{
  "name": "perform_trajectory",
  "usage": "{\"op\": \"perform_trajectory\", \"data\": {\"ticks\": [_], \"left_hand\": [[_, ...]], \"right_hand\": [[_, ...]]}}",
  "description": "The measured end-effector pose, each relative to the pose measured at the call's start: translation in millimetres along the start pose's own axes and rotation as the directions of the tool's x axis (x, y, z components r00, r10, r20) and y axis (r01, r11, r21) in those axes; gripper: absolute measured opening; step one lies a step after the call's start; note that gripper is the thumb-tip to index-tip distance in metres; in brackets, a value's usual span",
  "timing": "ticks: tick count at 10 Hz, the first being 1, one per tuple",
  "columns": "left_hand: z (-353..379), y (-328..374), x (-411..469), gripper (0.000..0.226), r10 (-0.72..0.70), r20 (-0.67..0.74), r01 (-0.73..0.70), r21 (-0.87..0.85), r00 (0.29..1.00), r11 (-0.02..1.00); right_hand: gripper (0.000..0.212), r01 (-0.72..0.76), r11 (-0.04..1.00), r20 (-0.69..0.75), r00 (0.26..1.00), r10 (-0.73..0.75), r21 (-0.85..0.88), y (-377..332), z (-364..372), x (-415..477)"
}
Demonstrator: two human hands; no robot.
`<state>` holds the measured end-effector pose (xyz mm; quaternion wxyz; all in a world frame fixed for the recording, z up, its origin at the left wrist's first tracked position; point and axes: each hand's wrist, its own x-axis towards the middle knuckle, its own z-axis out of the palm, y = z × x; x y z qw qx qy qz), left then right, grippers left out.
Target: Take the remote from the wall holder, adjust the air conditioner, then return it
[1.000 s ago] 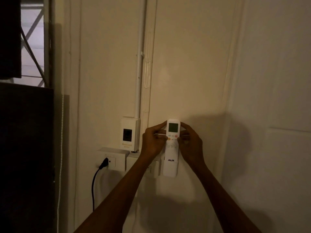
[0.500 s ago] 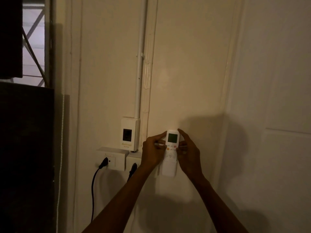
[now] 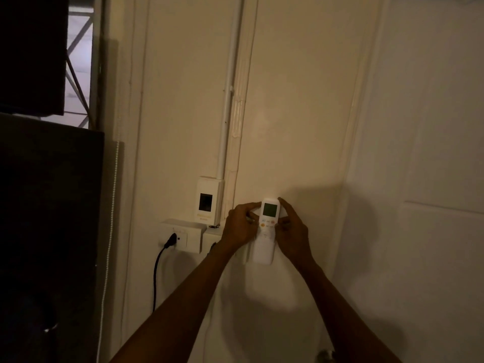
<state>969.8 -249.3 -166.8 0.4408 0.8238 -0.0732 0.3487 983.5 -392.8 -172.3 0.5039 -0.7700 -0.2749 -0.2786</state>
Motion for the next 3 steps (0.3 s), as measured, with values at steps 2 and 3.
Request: {"op": "perform_trajectory", "data": {"ticks": [2,3], "left_hand": [[-23,14,-7,0.045,-0.025,-0.106,0.036,0.103,0.994,0.994],[-43,28,-14,0.046,-0.001,-0.070,0.014,0.191,0.998,0.982]], "right_hand": [[0.060,-0.047,0.990,0.072,0.996,0.057,-0.134,-9,-12,-2],[0.054,-0.050,0.984,0.052,0.997,0.059,-0.169,-15,-22,-4]]}}
